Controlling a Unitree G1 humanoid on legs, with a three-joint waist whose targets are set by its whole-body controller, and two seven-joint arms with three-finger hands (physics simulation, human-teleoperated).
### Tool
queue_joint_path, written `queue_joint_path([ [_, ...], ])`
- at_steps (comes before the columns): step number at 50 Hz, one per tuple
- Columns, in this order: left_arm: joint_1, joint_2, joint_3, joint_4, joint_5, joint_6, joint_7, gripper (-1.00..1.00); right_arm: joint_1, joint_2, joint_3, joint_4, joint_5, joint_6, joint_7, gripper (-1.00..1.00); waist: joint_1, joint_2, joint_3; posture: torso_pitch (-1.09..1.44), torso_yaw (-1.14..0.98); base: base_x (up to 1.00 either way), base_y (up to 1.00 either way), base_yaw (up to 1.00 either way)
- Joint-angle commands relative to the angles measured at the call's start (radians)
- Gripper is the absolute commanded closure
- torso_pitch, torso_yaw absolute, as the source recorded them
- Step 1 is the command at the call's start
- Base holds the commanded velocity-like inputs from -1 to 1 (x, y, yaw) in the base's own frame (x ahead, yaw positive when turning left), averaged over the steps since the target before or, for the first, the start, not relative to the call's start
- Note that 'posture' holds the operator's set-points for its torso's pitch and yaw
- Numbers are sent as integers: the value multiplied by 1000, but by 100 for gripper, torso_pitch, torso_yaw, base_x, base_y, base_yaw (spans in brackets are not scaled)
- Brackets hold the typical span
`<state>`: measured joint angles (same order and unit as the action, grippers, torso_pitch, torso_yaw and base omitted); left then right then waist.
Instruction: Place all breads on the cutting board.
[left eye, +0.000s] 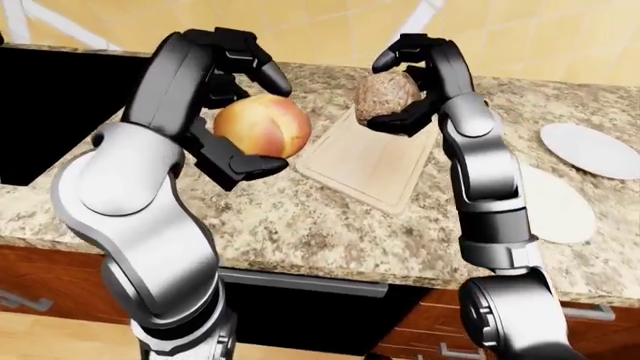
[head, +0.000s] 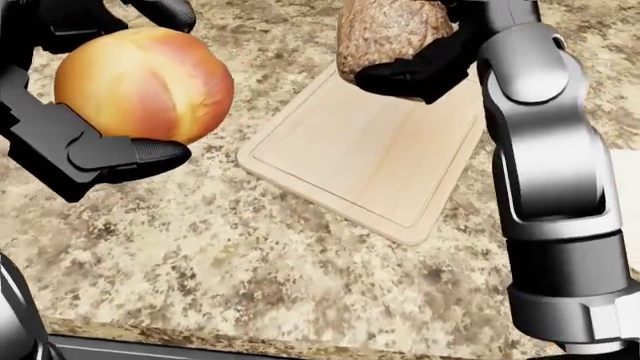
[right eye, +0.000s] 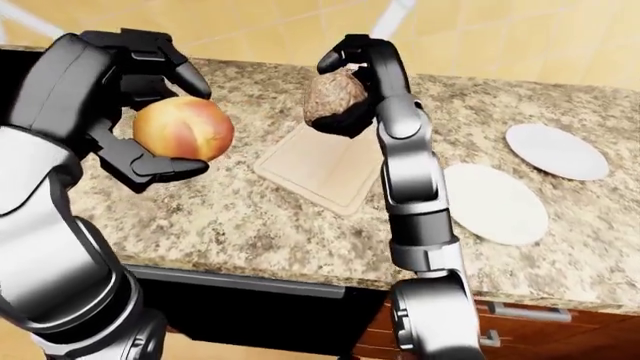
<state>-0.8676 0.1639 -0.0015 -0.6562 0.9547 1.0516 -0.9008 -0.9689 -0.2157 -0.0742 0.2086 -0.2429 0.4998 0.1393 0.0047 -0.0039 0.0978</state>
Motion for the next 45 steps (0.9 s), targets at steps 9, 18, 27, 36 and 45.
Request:
queue_joint_path([
  [9,-39,-5,-6,-13,14,-25,-2,100,-41,-23,-11,-50,11,-27,-23,100,-1,47,-95,0,0,0,-33,0],
  [18,-32,-12,-6,-14,15,-31,0,100,-37,-16,-6,-31,0,-51,-25,100,8,-31,-51,0,0,0,-1,0],
  [27,-20,-8,1,-16,-2,-38,13,100,-45,-12,-1,-26,-11,-52,-23,100,-9,-3,-67,0,0,0,0,0],
  [36,-24,-5,-6,-28,9,-24,2,100,-86,2,8,35,-36,-47,-49,100,2,-17,-78,0,0,0,0,0],
  [45,-40,-2,-5,-36,26,-15,-21,100,-137,26,27,156,-80,-30,-89,100,5,-15,-75,0,0,0,0,0],
])
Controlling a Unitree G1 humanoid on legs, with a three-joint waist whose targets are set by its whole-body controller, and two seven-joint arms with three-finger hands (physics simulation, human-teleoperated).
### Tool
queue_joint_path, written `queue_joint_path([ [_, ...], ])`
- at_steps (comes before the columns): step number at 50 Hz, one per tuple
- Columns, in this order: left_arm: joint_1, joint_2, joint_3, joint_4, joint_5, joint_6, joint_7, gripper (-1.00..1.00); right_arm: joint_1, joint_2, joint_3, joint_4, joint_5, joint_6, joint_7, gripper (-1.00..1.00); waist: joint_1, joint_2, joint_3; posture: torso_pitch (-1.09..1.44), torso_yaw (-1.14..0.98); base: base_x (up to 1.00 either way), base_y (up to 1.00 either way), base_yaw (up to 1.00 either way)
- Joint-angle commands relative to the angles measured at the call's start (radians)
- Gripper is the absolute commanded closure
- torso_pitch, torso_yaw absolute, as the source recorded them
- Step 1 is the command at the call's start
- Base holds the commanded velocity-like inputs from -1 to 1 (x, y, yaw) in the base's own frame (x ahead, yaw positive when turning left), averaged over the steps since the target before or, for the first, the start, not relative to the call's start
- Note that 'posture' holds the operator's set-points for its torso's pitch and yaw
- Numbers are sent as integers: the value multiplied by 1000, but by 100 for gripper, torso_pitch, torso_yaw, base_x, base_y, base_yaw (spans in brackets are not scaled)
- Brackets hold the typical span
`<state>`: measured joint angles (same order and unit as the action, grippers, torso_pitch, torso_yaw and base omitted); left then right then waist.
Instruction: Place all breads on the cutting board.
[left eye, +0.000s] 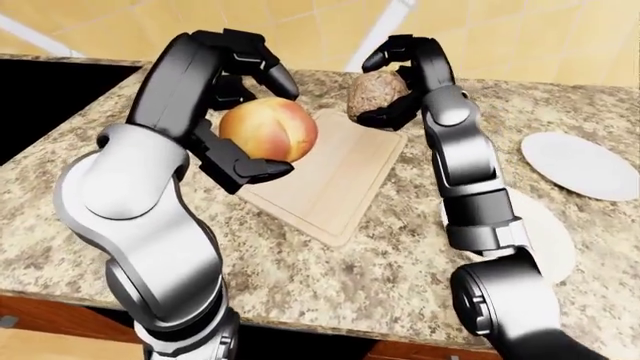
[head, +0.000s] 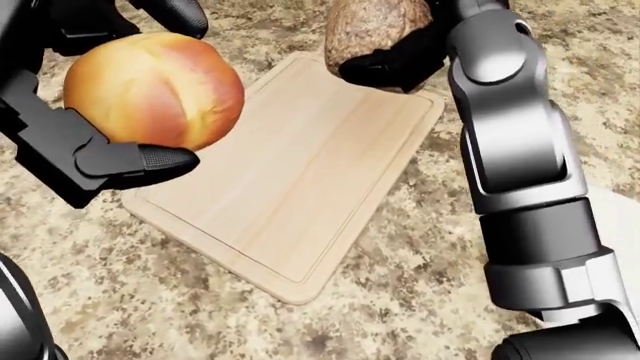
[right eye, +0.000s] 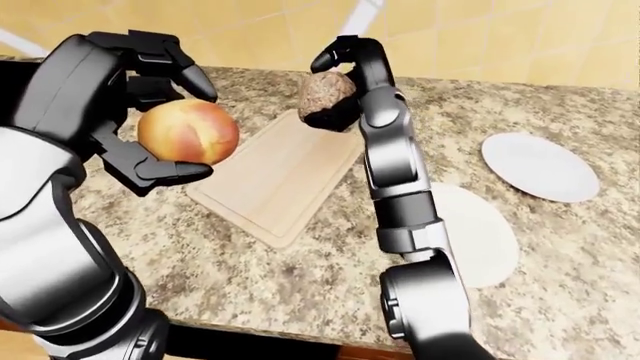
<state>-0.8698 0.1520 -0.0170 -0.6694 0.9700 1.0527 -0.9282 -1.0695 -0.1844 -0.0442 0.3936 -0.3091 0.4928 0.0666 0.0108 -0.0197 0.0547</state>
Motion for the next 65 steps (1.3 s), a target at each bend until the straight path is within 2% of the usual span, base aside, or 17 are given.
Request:
queue_joint_path([
  [1,-37,10,12,-23,10,-18,6,100,-34,-3,-1,-22,-17,-24,-17,100,-1,1,-31,0,0,0,0,0],
  [11,-42,11,16,-22,11,-19,3,100,-22,15,10,8,-57,5,10,100,1,-2,-28,0,0,0,0,0],
  [33,-34,13,19,-29,8,-19,2,100,12,41,24,98,-97,-61,17,98,-1,1,-31,0,0,0,0,0],
  [34,-34,13,20,-29,6,-19,3,100,14,42,23,98,-99,-61,16,71,-1,1,-31,0,0,0,0,0],
  [38,-36,17,22,-25,0,-17,7,100,22,43,21,111,-99,-78,16,33,-1,2,-32,0,0,0,0,0],
  [46,-29,20,21,-30,-12,-15,17,100,33,47,24,109,-106,-76,23,19,-1,3,-34,0,0,0,0,0],
  [48,-24,20,21,-31,-14,-17,20,100,39,48,26,114,-108,-84,23,-7,-1,2,-34,0,0,0,0,0],
  [51,-23,18,20,-30,-16,-19,23,100,41,48,26,114,-110,-85,28,-14,-1,3,-34,0,0,0,0,0],
  [53,-26,18,16,-29,-14,-16,22,100,44,48,27,107,-114,-82,32,-33,-1,3,-35,0,0,0,0,0],
  [54,-26,17,16,-29,-14,-17,23,100,46,48,27,106,-115,-81,33,-58,-1,2,-35,0,0,0,0,0],
  [56,-24,15,14,-28,-14,-19,25,100,45,48,25,111,-114,-86,34,-63,0,2,-35,0,0,0,0,0],
  [59,-29,14,12,-25,-11,-18,22,100,49,49,25,102,-114,-79,42,-100,-1,2,-35,0,0,0,0,0],
  [65,-36,-9,1,7,-21,-40,46,100,46,42,12,11,-104,-13,67,-100,1,0,-35,0,0,0,0,0],
])
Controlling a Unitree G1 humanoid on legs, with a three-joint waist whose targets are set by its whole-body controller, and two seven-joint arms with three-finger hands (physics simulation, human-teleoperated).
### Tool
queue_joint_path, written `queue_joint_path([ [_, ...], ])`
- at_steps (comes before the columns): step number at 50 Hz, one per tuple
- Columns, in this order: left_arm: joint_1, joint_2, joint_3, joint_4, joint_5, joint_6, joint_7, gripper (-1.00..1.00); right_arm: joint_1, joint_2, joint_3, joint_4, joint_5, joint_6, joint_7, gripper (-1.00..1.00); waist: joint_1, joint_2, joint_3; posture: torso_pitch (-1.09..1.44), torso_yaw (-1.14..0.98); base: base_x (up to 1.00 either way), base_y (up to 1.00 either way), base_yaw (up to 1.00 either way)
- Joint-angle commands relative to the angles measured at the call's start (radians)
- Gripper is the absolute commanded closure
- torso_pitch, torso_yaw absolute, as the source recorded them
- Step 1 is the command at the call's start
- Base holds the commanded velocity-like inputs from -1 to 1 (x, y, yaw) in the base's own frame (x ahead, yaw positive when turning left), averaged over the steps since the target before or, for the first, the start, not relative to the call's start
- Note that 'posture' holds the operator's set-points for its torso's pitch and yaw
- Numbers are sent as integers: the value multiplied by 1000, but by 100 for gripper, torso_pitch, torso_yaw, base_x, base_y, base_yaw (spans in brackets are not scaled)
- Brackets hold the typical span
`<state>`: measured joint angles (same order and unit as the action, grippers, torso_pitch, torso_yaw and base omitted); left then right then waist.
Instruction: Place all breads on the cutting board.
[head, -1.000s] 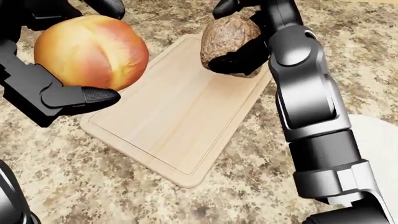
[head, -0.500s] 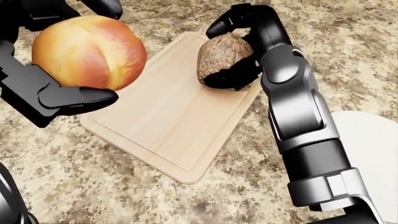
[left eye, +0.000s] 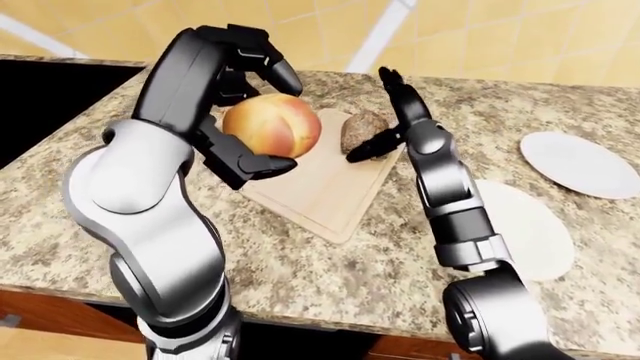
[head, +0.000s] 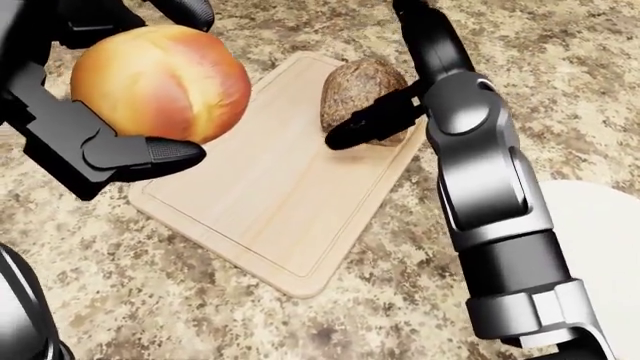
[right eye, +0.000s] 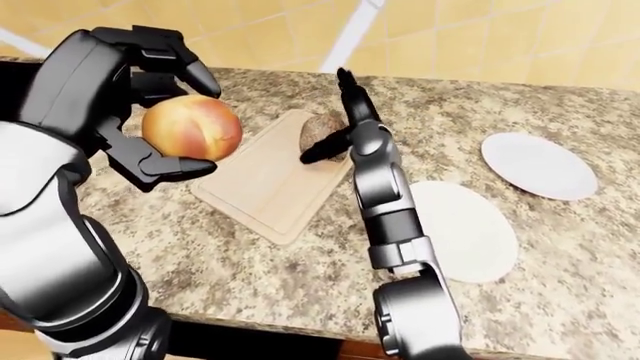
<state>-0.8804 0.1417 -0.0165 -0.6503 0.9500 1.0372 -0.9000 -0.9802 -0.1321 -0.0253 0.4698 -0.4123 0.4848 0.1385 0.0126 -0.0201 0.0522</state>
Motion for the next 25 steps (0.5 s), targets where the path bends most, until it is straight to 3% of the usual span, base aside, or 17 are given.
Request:
queue_joint_path([
  [1,-28,-6,-3,1,-4,-31,27,100,-42,-11,-8,-88,3,9,0,-100,0,0,-32,0,0,0,0,0],
  [6,-55,-45,-8,110,-51,-83,84,100,-54,-31,-20,-177,13,71,14,-100,2,-4,-30,0,0,0,0,0],
  [12,-65,-57,13,308,-171,-188,219,100,-61,-42,-28,-183,37,68,-18,-100,2,-5,-34,0,0,0,0,0],
  [20,-77,-39,26,620,-333,-366,433,100,-63,-50,-28,-193,57,77,-28,-100,0,-3,-43,0,0,0,0,0],
  [25,-101,-41,15,765,-379,-437,510,100,-62,-53,-20,-195,57,78,-22,-100,-1,-1,-47,0,0,0,0,0],
])
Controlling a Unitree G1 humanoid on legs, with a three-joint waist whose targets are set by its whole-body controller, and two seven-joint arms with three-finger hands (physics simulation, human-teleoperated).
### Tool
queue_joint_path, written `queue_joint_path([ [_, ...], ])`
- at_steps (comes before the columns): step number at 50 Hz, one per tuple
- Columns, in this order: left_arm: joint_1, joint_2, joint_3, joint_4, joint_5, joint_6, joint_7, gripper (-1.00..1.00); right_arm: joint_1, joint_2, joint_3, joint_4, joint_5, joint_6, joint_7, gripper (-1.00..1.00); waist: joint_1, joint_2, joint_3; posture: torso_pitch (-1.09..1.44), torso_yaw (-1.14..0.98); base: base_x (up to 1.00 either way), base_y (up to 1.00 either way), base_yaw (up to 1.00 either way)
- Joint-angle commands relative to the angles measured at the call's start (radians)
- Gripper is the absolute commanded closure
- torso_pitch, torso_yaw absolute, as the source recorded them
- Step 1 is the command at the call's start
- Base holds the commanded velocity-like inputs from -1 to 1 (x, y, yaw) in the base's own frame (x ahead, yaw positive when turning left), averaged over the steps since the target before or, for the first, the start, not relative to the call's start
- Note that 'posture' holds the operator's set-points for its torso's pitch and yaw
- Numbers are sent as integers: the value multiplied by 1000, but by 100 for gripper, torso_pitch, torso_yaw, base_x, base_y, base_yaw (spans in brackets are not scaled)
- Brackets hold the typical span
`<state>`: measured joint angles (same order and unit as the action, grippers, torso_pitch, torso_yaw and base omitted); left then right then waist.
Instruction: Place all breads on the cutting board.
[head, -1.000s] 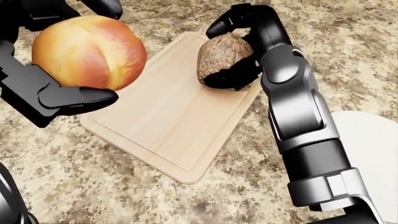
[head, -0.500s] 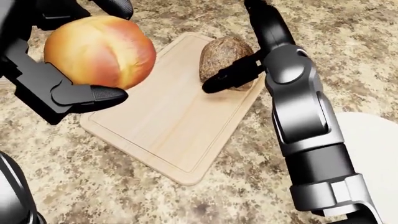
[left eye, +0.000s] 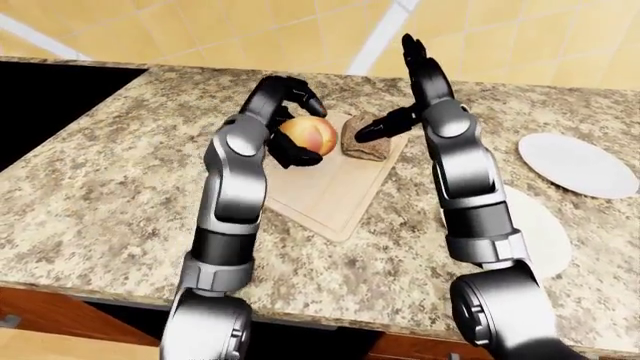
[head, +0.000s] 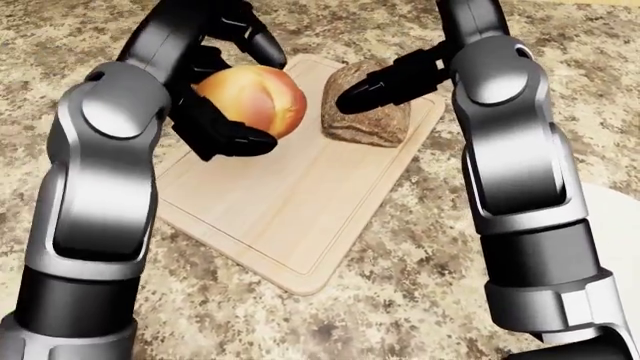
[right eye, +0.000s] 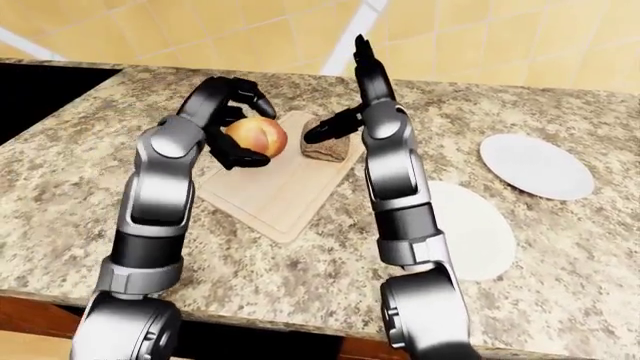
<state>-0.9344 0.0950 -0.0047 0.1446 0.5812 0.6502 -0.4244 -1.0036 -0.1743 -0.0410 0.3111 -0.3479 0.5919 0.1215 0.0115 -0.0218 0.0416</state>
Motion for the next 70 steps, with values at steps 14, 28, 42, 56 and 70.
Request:
queue_joint_path([
  [14,-18,0,-17,52,8,-112,67,100,-28,-4,-3,-35,-16,-34,5,-100,-5,5,-40,0,0,0,0,0],
  [28,25,-27,-29,8,30,-109,47,76,-13,0,-4,-9,-16,-63,-2,-100,-5,6,-40,0,0,0,0,0],
  [42,35,-44,-38,-1,45,-111,34,25,-5,0,-3,-1,-17,-77,-3,-100,-4,4,-41,0,0,0,0,0],
  [56,37,-50,-37,-6,45,-118,25,6,-3,2,-2,7,-18,-88,-8,-100,-4,3,-43,0,0,0,0,0],
  [70,47,-53,-44,-16,53,-120,10,-32,4,5,-3,7,-16,-95,-9,-100,-4,3,-43,0,0,0,0,0],
])
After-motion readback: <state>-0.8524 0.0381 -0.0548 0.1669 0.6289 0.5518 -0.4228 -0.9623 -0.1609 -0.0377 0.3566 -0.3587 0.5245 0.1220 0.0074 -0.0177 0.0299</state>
